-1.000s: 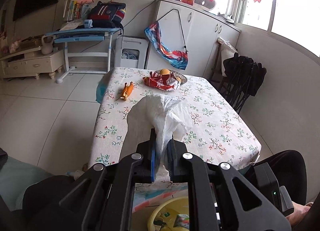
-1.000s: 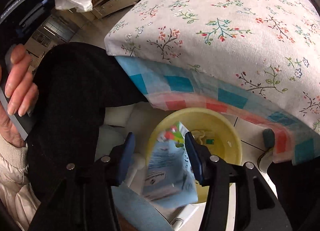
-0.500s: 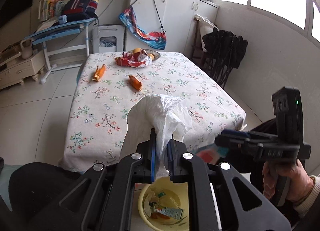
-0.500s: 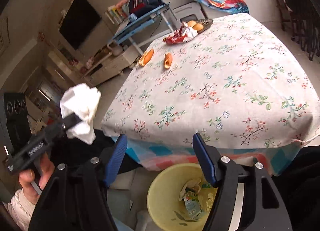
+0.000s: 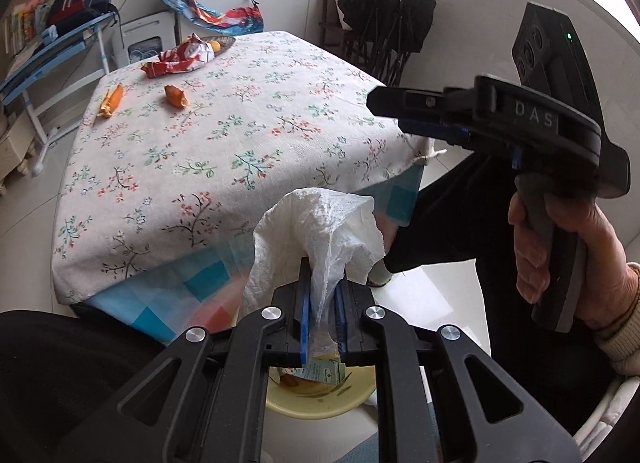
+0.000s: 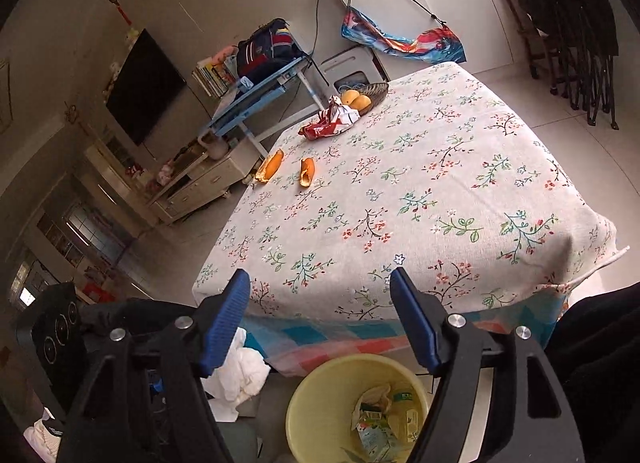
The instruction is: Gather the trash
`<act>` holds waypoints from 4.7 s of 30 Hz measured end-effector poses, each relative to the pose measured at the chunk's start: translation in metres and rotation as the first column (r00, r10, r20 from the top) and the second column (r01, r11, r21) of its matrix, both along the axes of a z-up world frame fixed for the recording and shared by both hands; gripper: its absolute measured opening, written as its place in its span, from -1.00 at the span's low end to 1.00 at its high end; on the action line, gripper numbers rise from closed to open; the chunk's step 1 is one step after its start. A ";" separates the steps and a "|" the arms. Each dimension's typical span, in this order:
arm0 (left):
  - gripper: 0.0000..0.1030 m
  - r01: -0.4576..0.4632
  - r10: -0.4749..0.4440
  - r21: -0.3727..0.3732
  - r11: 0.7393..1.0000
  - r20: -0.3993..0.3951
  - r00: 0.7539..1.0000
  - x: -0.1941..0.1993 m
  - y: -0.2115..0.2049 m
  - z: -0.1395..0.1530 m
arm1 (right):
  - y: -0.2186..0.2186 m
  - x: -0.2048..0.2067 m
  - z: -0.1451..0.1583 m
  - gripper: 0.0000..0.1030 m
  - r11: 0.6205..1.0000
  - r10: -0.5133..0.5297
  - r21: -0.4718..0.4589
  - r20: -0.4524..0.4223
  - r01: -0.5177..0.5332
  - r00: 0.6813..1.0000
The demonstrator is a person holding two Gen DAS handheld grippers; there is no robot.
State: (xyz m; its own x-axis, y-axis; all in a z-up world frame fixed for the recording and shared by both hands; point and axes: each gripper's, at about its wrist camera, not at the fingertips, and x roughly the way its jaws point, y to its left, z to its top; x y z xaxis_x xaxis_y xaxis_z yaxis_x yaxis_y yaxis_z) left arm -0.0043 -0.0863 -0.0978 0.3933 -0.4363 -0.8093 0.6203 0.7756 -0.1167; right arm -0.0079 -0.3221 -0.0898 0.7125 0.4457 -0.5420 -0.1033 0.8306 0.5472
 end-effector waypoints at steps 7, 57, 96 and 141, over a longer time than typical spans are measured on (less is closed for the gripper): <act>-0.15 0.001 0.001 0.029 1.000 -0.066 0.998 0.003 0.001 -0.014 | -0.005 -0.001 -0.002 0.36 1.000 -0.012 0.004 -0.005 0.012 1.000; 0.52 -0.452 0.457 -0.098 0.886 0.335 0.824 0.020 0.066 0.041 | 0.020 -0.004 0.007 0.54 0.986 0.023 -0.167 0.066 -0.012 0.998; 0.54 -0.618 0.631 -0.142 0.774 0.265 0.729 0.225 0.127 0.057 | 0.103 0.172 -0.010 0.25 0.944 0.196 -0.262 -0.048 -0.202 0.979; 0.54 -0.516 0.504 0.137 0.845 0.115 0.856 0.406 0.063 -0.024 | 0.060 0.240 -0.038 -0.65 0.937 0.199 -0.256 -0.161 -0.236 0.967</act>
State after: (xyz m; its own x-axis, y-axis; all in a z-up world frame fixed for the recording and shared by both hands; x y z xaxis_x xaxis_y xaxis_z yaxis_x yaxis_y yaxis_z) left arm 0.4022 -0.0232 -0.1214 0.5850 -0.0279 -0.8106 0.1340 0.9890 0.0627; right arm 0.2316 -0.2625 -0.1274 0.5296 0.4049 -0.7454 -0.2410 0.9143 0.3254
